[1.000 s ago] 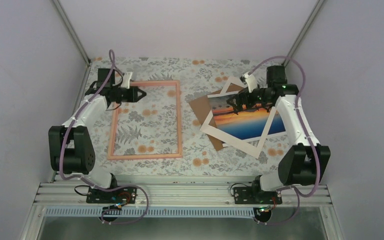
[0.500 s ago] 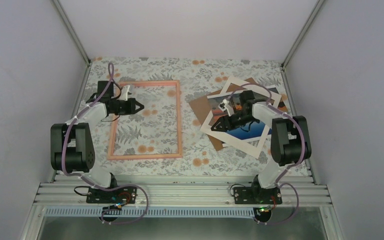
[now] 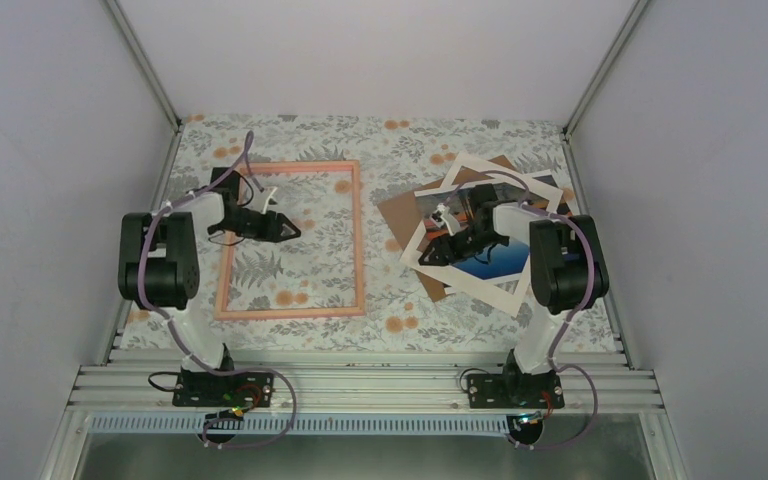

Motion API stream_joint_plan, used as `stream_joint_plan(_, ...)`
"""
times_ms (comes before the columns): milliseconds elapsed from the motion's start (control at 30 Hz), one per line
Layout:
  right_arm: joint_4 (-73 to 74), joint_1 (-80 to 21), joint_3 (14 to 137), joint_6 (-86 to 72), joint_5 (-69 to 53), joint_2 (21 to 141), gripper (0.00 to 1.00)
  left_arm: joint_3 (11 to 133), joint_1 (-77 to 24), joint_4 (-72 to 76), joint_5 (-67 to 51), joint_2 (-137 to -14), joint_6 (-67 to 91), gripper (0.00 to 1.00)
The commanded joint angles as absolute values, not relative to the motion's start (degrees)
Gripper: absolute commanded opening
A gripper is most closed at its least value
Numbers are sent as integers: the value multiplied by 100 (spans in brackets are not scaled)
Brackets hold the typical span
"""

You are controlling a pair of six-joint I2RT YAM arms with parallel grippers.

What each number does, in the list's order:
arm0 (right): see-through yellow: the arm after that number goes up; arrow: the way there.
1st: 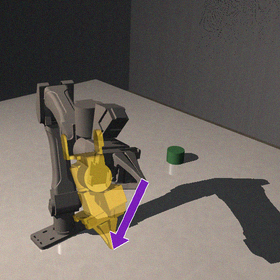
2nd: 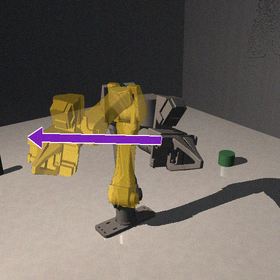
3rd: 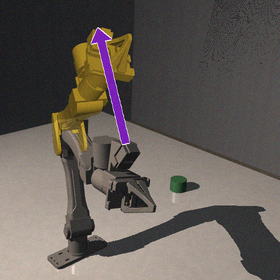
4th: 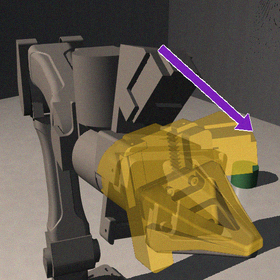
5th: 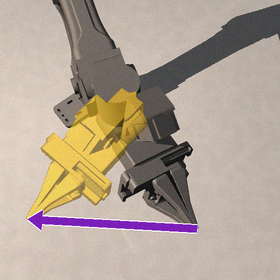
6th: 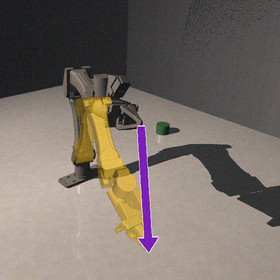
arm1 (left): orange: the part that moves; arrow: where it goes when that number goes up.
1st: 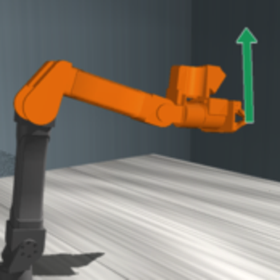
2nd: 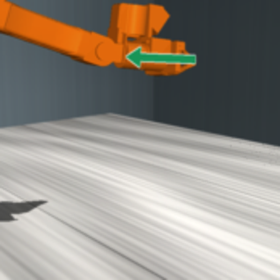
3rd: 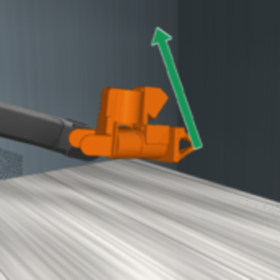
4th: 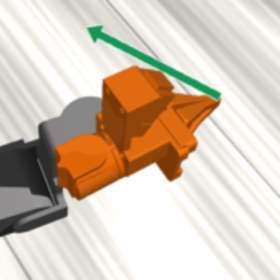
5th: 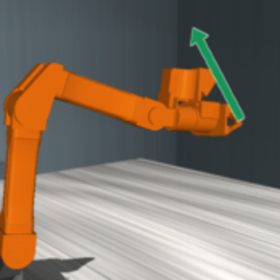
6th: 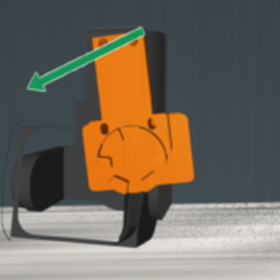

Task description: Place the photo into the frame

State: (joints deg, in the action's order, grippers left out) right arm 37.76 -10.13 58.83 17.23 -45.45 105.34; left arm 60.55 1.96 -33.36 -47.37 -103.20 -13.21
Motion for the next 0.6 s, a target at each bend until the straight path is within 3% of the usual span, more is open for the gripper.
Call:
stream_joint_plan(0, 3652, -1066, 6001, 1746, -4060, 10766, 54, 6713, 158, -4168, -5084, -10880, -2571, 49)
stream_joint_plan(300, 3695, -1069, 6077, 1812, -3878, 10876, 53, 8526, 43, -5627, -5125, -12323, -3942, 57)
stream_joint_plan(567, 3702, -1075, 6060, 1852, -3828, 10902, 53, 9951, -231, -6286, -5084, -13370, -4066, 58)
